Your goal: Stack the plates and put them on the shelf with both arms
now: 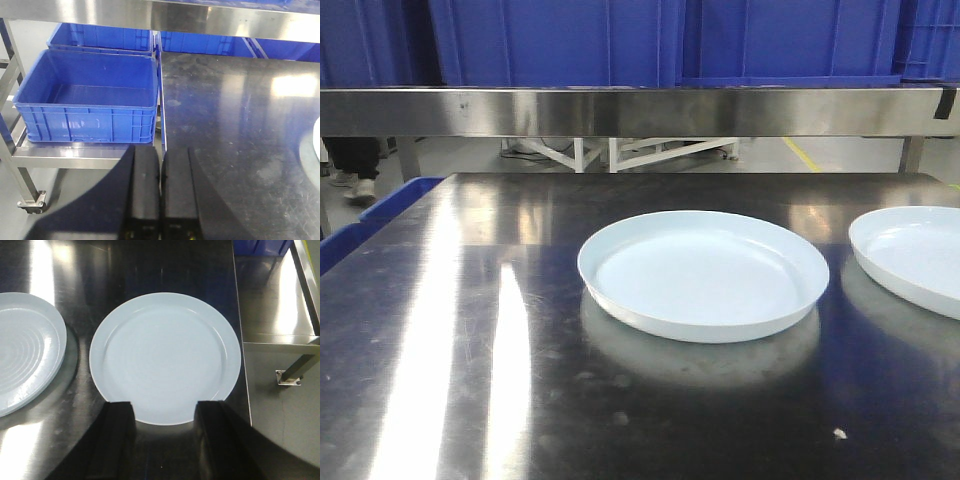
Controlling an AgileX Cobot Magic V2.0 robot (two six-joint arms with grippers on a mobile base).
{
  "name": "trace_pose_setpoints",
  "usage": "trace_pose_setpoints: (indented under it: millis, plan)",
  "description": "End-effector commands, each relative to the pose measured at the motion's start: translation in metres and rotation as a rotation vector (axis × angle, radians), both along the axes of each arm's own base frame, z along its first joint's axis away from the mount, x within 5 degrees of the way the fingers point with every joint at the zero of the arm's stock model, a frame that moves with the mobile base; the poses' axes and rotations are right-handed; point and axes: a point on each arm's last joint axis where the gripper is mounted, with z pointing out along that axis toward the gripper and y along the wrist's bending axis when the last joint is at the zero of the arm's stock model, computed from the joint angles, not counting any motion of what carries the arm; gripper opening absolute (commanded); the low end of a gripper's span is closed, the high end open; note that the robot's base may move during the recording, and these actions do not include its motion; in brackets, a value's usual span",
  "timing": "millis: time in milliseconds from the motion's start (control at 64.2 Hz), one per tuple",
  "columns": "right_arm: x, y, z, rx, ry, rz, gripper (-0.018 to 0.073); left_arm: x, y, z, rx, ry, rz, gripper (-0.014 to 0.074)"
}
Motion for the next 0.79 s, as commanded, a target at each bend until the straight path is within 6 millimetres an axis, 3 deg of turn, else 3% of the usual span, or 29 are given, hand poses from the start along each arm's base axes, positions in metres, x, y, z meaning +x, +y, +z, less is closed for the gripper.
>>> trace_pose_setpoints:
  millis: [0,265,545,779]
  plan:
    - [0.015,0.001,0.015,-0.021,-0.107,0.015,0.0399,0.002,-0.001,0.017,-0.025,-0.106,-0.004,0.0085]
    - [0.058,-0.004,0.001,-0.029,-0.07,-0.019,0.0399,0.002,-0.001,0.017,-0.025,-0.106,-0.004,0.0085]
    - [0.096,-0.041,-0.007,-0.032,-0.012,-0.185,0.0399,0.002,-0.001,0.017,-0.025,-0.106,-0.004,0.0085]
    - [0.116,-0.058,-0.023,-0.027,0.044,-0.237,0.0399,0.002,-0.001,0.017,-0.025,-0.106,-0.004,0.0085]
